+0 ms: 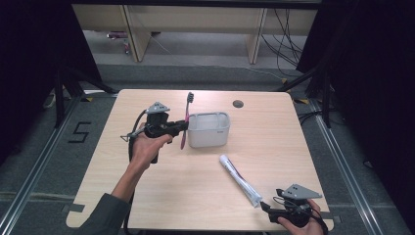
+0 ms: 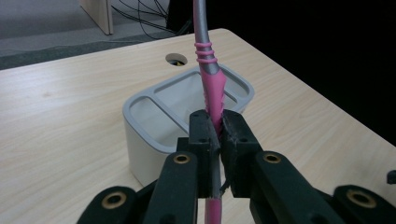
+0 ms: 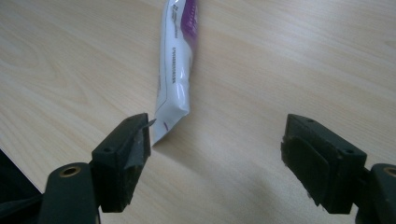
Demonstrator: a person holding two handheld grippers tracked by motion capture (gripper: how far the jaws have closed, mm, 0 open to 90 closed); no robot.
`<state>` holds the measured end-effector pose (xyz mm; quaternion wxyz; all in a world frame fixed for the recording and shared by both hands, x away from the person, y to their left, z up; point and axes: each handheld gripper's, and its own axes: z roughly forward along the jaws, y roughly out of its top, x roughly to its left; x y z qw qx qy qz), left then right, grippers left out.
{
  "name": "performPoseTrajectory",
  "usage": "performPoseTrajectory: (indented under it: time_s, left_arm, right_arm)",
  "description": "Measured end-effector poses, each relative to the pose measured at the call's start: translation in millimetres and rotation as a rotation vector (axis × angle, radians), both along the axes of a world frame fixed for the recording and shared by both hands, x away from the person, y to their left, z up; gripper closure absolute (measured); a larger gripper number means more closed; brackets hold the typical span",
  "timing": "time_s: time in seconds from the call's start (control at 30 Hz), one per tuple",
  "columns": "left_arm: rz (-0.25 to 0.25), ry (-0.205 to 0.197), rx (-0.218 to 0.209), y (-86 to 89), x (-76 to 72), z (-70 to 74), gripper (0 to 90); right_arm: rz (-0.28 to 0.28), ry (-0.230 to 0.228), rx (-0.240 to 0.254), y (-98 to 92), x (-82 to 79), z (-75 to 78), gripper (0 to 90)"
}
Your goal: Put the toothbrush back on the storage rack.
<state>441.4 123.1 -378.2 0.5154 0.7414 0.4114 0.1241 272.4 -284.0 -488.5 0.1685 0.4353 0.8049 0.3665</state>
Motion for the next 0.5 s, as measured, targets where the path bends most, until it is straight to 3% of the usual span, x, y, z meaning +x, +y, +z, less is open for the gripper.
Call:
performPoseTrajectory:
  time_s: [0.1, 0.13, 0.23, 0.3, 0.33, 0.43, 0.5]
  left_arm:
    - [0.008, -0.009, -0.009, 0.3, 2.4, 2.2, 82.5]
    - [0.006, -0.01, -0.018, 0.2, 3.1, 3.1, 82.5]
    - [0.009, -0.019, -0.023, -0.2, 5.2, 6.2, 82.5]
    - [0.014, -0.026, -0.024, -0.6, 6.4, 8.2, 82.5]
    - [0.019, -0.03, -0.031, -1.1, 6.9, 8.8, 82.5]
    - [0.022, -0.041, -0.04, -2.7, 10.0, 9.6, 82.5]
    - [0.033, -0.045, -0.045, -3.6, 11.7, 10.8, 82.5]
  right_arm:
    - [0.001, 0.0, 0.0, 0.3, 0.1, 0.1, 24.2]
    - [-0.01, 0.02, 0.019, 1.8, -1.0, -0.1, 24.2]
    - [0.003, 0.001, 0.0, 0.1, 0.2, -0.2, 24.2]
    - [-0.001, 0.006, -0.002, -0.3, -0.1, 0.7, 24.2]
    - [0.003, 0.024, 0.026, 1.0, 0.0, -0.6, 24.2]
    - [0.003, 0.007, 0.01, 0.4, 0.4, -0.4, 24.2]
    - [-0.01, 0.019, 0.017, 1.3, -0.7, -0.2, 24.2]
